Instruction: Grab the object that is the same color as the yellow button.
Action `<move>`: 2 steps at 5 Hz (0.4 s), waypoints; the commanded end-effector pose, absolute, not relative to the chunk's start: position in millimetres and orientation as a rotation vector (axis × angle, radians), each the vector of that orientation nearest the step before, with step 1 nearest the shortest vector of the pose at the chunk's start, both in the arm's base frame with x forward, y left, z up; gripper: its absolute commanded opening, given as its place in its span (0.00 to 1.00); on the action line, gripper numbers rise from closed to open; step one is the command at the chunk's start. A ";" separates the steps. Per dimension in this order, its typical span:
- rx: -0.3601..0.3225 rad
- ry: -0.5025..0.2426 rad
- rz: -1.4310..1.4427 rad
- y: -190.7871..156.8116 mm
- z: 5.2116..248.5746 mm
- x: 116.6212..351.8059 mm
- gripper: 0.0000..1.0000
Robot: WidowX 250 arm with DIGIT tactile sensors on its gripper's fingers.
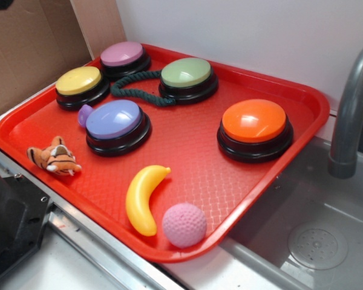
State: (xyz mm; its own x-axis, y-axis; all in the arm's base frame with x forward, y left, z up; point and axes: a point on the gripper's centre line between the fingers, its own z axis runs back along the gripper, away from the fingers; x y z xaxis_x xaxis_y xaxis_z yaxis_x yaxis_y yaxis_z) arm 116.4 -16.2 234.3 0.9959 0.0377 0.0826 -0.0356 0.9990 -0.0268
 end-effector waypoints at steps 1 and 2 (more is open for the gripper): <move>-0.025 -0.083 0.037 -16.2 234.3 116.4 1.00; -0.050 -0.079 0.126 -29.5 213.9 125.6 1.00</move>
